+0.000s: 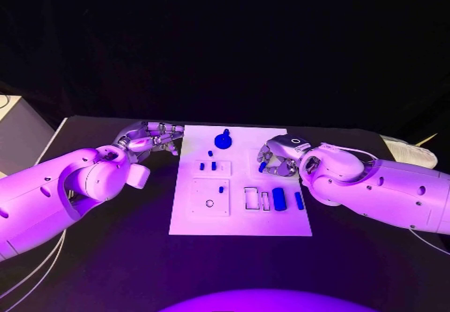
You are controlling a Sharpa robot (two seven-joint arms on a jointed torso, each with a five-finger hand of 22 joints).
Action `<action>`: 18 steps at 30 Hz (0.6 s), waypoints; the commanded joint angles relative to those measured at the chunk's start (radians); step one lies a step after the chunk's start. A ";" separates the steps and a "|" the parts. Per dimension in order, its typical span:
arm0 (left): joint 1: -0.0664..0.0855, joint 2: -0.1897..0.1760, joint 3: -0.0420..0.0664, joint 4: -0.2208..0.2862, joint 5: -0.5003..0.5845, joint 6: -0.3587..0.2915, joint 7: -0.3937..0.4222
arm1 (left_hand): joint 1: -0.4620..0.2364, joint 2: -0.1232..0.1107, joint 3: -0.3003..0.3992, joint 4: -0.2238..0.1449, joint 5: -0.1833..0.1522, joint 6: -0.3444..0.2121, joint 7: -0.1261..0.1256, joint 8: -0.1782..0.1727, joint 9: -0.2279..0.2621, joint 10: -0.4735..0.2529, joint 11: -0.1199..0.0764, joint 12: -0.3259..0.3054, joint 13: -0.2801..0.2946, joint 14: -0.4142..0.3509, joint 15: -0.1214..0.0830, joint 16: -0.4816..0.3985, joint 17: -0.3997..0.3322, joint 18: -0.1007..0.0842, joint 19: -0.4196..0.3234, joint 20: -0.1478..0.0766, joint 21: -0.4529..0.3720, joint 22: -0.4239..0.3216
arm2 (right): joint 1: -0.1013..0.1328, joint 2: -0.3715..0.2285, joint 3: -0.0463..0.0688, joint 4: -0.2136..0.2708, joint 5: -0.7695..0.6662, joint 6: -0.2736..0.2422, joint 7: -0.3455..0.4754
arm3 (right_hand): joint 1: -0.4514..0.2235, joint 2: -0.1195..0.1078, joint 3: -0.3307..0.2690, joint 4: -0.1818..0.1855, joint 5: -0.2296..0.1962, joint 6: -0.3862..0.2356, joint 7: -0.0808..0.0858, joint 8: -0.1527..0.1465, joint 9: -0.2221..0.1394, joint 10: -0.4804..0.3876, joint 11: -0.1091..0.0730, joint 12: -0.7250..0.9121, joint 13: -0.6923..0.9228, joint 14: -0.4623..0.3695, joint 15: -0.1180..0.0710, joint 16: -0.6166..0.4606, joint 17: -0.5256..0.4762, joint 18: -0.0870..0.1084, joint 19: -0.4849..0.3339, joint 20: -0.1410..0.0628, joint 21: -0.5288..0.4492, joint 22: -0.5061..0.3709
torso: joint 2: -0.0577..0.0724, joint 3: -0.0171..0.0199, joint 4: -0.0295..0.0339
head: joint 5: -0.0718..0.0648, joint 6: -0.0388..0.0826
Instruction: Assemble the parts on the task board
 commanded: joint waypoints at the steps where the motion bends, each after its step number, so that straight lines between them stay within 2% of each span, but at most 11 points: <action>1: 0.000 0.001 0.001 0.002 0.007 0.003 0.013 | 0.009 0.001 -0.002 0.000 0.002 0.000 0.006 0.004 -0.001 -0.004 0.000 -0.002 -0.002 0.005 -0.002 -0.007 -0.002 0.015 0.007 0.000 -0.003 -0.002 | -0.003 0.004 -0.001 -0.004 0.016 -0.001 0.025 | 0.003 -0.007 0.026 0.001 -0.004 0.016 0.001 0.009 0.000 0.017 0.000 -0.002 0.000 0.030 -0.007 0.006 0.003 -0.010 0.008 0.001 0.009 0.010 | -0.001 0.0003 -0.0005 | 0.001 -0.002; 11: 0.000 0.000 0.001 0.002 0.007 0.002 0.010 | 0.009 0.001 -0.002 0.000 0.002 0.000 0.006 0.004 -0.001 -0.004 0.000 -0.002 -0.002 0.005 -0.002 -0.007 -0.002 0.015 0.007 0.000 -0.003 -0.002 | -0.011 0.010 -0.003 -0.011 0.015 0.007 0.025 | 0.002 -0.016 0.116 -0.020 0.000 0.071 -0.006 0.040 0.015 0.059 -0.007 -0.007 0.004 0.030 -0.013 0.012 0.007 -0.013 0.011 -0.003 0.027 0.034 | 0.000 -0.0005 -0.0013 | 0.000 -0.005; 18: 0.000 0.000 0.001 0.002 0.007 0.002 0.008 | 0.009 0.003 -0.002 0.001 0.003 0.000 0.006 0.004 -0.001 -0.004 0.000 -0.001 -0.002 0.006 -0.002 -0.007 -0.002 0.015 0.007 0.000 -0.004 -0.002 | -0.016 0.015 -0.004 -0.007 0.035 -0.023 0.026 | -0.010 -0.013 0.152 -0.040 0.003 0.095 -0.012 0.059 0.030 0.085 -0.014 -0.006 0.009 0.030 -0.018 0.014 0.008 -0.015 0.012 -0.008 0.036 0.046 | -0.001 -0.0002 -0.0009 | -0.003 -0.008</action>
